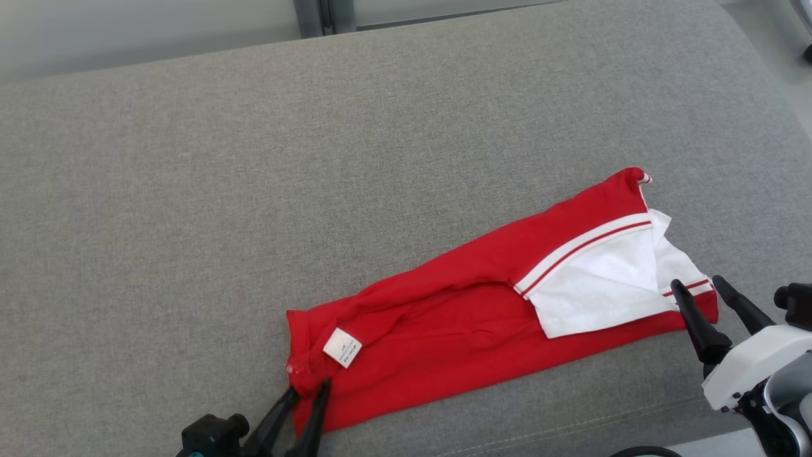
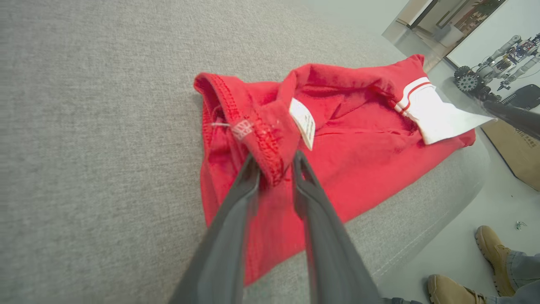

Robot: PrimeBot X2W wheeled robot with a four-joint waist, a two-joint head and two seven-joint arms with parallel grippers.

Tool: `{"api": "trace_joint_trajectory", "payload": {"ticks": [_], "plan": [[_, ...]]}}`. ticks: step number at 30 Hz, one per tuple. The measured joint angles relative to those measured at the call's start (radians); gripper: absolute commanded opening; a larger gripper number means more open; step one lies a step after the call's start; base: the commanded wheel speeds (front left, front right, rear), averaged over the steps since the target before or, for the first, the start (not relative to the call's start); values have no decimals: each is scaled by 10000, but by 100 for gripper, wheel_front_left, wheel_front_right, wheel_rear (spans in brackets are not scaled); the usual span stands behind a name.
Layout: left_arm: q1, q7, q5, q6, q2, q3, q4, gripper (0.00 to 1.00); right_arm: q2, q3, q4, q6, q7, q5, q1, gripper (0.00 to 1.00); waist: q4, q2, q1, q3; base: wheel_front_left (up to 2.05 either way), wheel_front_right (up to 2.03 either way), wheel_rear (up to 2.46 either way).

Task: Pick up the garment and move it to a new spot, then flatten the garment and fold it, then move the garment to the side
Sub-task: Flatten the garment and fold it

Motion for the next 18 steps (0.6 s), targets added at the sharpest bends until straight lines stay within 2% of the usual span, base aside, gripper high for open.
{"api": "trace_joint_trajectory", "payload": {"ticks": [11,18], "plan": [[109,-12,430,-69,-336,788,1338,100,171,-276,-153,0,245,-297,342,100,24,0,0,-446,0,0,0],[732,-13,1478,378,-943,2577,23,100,203,-972,-299,0,-328,-928,756,100,97,0,0,-956,0,0,0]]}}
